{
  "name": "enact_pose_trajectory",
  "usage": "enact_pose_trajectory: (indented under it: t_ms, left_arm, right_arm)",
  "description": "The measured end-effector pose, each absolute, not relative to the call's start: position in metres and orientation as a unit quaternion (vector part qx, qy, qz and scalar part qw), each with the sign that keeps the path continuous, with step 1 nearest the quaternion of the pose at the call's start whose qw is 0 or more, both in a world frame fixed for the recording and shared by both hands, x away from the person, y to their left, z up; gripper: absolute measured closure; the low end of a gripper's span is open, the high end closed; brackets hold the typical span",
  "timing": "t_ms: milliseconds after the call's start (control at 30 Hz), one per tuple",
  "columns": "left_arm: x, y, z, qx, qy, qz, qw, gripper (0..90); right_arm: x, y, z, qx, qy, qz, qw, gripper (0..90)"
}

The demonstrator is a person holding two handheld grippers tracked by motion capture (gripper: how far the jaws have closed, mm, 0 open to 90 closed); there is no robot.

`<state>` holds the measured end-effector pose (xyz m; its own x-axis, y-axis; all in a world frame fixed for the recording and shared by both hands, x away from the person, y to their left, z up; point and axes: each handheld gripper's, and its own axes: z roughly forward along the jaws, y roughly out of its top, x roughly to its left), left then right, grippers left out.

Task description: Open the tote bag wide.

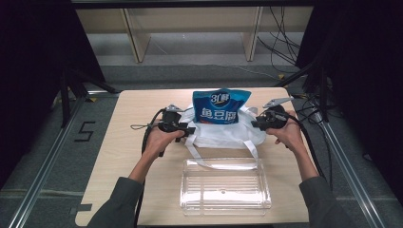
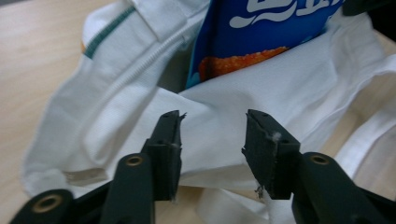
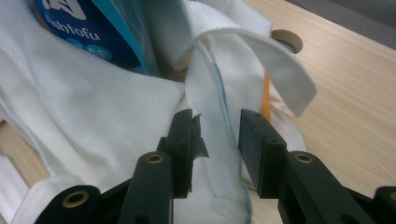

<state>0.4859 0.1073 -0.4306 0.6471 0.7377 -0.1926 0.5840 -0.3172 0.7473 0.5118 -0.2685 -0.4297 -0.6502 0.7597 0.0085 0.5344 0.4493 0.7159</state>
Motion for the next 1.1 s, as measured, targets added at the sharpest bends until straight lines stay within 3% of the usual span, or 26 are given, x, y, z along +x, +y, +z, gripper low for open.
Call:
enact_pose_trajectory:
  t_ms: [67,167,233,300,333,367,400,433,500,567,733,967,1067,1100]
  left_arm:
    - [0.486,0.107,-0.431,0.8,0.416,0.081,0.425,51.0]
    - [0.488,0.103,-0.433,0.801,0.428,0.078,0.411,39.2]
    - [0.493,0.099,-0.439,0.8,0.437,0.072,0.405,38.3]
    - [0.496,0.094,-0.447,0.809,0.435,0.061,0.39,43.9]
    - [0.496,0.093,-0.451,0.824,0.421,0.069,0.373,43.9]
    - [0.496,0.092,-0.454,0.834,0.412,0.084,0.356,49.3]
    - [0.496,0.093,-0.456,0.844,0.403,0.087,0.344,57.0]
    - [0.496,0.093,-0.46,0.848,0.397,0.084,0.341,72.5]
    - [0.496,0.093,-0.468,0.866,0.377,0.085,0.317,81.7]
    - [0.496,0.093,-0.474,0.872,0.367,0.087,0.312,84.9]
    - [0.498,0.099,-0.482,0.877,0.364,0.086,0.303,88.9]
    - [0.495,0.1,-0.48,0.872,0.366,0.092,0.312,85.5]
    - [0.491,0.104,-0.47,0.862,0.367,0.11,0.331,77.6]
    - [0.49,0.105,-0.465,0.857,0.368,0.114,0.342,77.6]
  right_arm:
    - [0.513,-0.267,-0.433,0.389,0.83,0.364,0.166,65.0]
    - [0.516,-0.265,-0.433,0.394,0.833,0.353,0.162,63.7]
    - [0.518,-0.263,-0.435,0.399,0.834,0.347,0.159,63.7]
    - [0.518,-0.259,-0.438,0.404,0.824,0.361,0.166,65.6]
    - [0.519,-0.26,-0.435,0.4,0.837,0.339,0.157,69.8]
    - [0.521,-0.259,-0.437,0.395,0.835,0.343,0.168,76.5]
    - [0.522,-0.261,-0.438,0.392,0.837,0.338,0.175,85.0]
    - [0.525,-0.263,-0.44,0.392,0.838,0.331,0.188,87.9]
    - [0.528,-0.263,-0.442,0.4,0.828,0.34,0.199,88.0]
    - [0.533,-0.265,-0.447,0.413,0.826,0.33,0.195,88.1]
    - [0.541,-0.259,-0.467,0.441,0.828,0.297,0.181,88.0]
    - [0.543,-0.258,-0.474,0.448,0.821,0.304,0.181,86.6]
    - [0.538,-0.269,-0.457,0.451,0.81,0.329,0.18,73.5]
    - [0.538,-0.269,-0.457,0.451,0.81,0.329,0.18,73.5]
